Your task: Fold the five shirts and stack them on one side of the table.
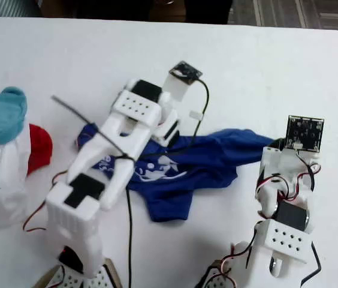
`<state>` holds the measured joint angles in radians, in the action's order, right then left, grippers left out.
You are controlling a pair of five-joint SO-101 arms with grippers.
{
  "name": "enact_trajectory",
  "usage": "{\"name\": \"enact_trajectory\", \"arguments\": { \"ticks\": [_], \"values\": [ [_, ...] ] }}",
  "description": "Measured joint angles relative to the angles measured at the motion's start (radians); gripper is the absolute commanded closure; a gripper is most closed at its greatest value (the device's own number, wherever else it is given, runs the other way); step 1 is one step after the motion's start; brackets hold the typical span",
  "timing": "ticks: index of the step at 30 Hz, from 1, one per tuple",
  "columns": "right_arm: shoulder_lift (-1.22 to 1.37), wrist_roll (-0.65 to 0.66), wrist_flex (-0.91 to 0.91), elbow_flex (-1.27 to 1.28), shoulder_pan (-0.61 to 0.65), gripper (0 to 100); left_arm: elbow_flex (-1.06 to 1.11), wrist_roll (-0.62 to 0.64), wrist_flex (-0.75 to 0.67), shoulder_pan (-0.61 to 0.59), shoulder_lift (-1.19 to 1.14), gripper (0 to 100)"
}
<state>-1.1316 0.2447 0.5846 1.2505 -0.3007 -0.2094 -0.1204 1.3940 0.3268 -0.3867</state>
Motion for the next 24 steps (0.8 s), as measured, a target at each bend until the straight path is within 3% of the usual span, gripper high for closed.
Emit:
{"name": "enact_trajectory", "arguments": {
  "ticks": [9,15,21,24],
  "values": [
    [0.0,0.0,0.0,0.0,0.0,97.8,-0.104,0.043,-0.009,0.015,-0.1,82],
    [0.0,0.0,0.0,0.0,0.0,97.8,-0.141,0.043,-0.009,0.009,-0.18,97],
    [0.0,0.0,0.0,0.0,0.0,97.8,-0.141,0.043,-0.009,0.006,-0.215,87],
    [0.0,0.0,0.0,0.0,0.0,97.8,-0.147,0.043,-0.009,0.006,-0.215,89]
  ]
}}
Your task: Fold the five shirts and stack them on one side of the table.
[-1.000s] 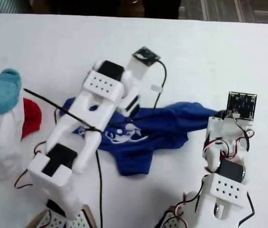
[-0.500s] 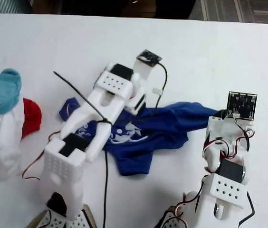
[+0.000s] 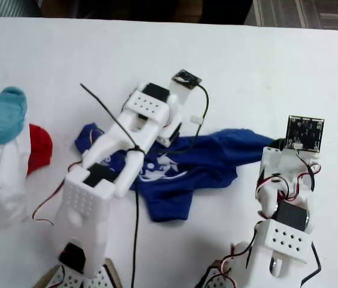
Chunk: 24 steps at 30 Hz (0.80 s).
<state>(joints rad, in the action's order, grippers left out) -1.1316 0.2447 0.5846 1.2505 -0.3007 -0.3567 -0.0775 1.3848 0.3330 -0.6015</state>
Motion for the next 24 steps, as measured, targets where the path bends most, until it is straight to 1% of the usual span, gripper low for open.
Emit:
{"name": "enact_trajectory", "arguments": {
  "ticks": [2,3,4,8,14,18,24],
  "values": [
    [0.0,0.0,0.0,0.0,0.0,97.8,-0.014,0.0,0.0,-0.003,0.0,97],
    [0.0,0.0,0.0,0.0,0.0,97.8,-0.028,0.0,0.005,-0.008,0.0,98],
    [0.0,0.0,0.0,0.003,0.0,97.8,-0.044,0.0,0.009,-0.014,0.0,97],
    [0.0,0.0,0.0,0.012,0.0,97.8,-0.137,0.0,0.049,-0.072,0.0,97],
    [0.0,0.0,-0.002,0.012,0.0,97.8,-0.295,-0.005,0.161,-0.16,-0.002,97],
    [0.0,0.0,-0.002,0.012,0.0,97.8,-0.336,-0.049,0.221,-0.169,-0.003,97],
    [0.0,-0.018,-0.002,0.011,0.009,97.8,-0.37,-0.063,0.296,-0.17,-0.005,97]
  ]
}}
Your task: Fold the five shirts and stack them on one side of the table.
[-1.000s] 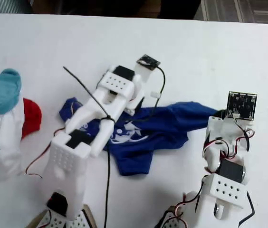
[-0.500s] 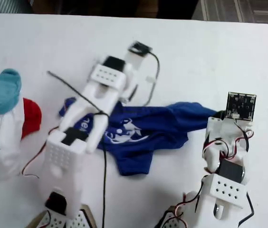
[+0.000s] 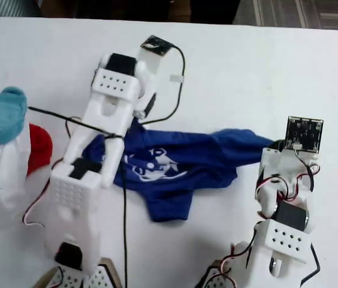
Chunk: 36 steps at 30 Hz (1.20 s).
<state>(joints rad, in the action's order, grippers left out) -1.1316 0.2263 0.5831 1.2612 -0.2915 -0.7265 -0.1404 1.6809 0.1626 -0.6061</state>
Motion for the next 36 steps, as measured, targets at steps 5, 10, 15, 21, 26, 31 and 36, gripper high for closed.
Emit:
{"name": "enact_trajectory", "arguments": {
  "ticks": [5,10,15,21,26,31,36],
  "values": [
    [0.051,-0.009,0.098,-0.16,0.06,97.8,-0.164,-0.091,0.081,-0.005,0.0,97],
    [0.315,-0.009,0.262,-0.519,0.071,97.8,-0.219,-0.16,0.087,-0.078,0.103,97],
    [0.606,-0.009,0.45,-0.937,0.075,97.8,-0.1,-0.235,0.089,-0.184,0.334,97],
    [0.779,-0.009,0.609,-1.332,0.081,97.8,0.038,-0.295,0.089,-0.269,0.591,97],
    [0.844,-0.009,0.706,-1.49,0.087,97.8,0.095,-0.295,0.089,-0.265,0.695,97],
    [0.87,-0.009,0.758,-1.456,0.1,97.8,0.315,-0.247,-0.008,-0.273,0.671,94],
    [0.87,0.02,0.763,-1.389,0.1,97.8,0.397,-0.196,-0.285,-0.241,0.46,77]
  ]
}}
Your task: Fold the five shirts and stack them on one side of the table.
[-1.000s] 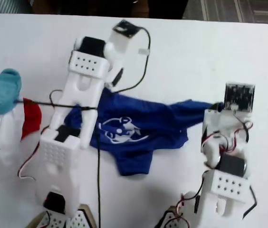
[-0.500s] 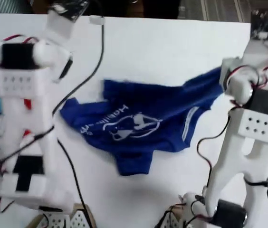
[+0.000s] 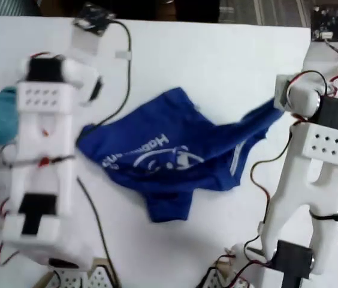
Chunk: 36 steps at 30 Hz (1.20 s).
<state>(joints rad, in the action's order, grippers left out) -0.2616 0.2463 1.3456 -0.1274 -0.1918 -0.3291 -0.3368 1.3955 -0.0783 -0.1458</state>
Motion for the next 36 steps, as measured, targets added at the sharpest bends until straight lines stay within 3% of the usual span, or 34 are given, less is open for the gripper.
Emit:
{"name": "enact_trajectory", "arguments": {
  "ticks": [5,12,16,23,36],
  "values": [
    [-0.031,0.009,0.017,0.103,-0.012,97.8,-0.232,0.029,-0.034,0.103,-0.381,79],
    [-0.222,0.092,0.023,0.351,-0.025,97.8,-0.921,0.031,0.091,0.224,-0.882,79],
    [-0.356,0.115,0.023,0.482,-0.025,97.8,-1.227,0.117,0.106,0.27,-1.083,79],
    [-0.555,0.121,0.023,0.628,-0.025,97.8,-1.261,0.307,0.032,0.281,-1.145,79],
    [-0.749,0.121,0.023,0.735,-0.025,97.8,-1.02,0.304,-0.186,0.333,-1.148,79]
  ]
}}
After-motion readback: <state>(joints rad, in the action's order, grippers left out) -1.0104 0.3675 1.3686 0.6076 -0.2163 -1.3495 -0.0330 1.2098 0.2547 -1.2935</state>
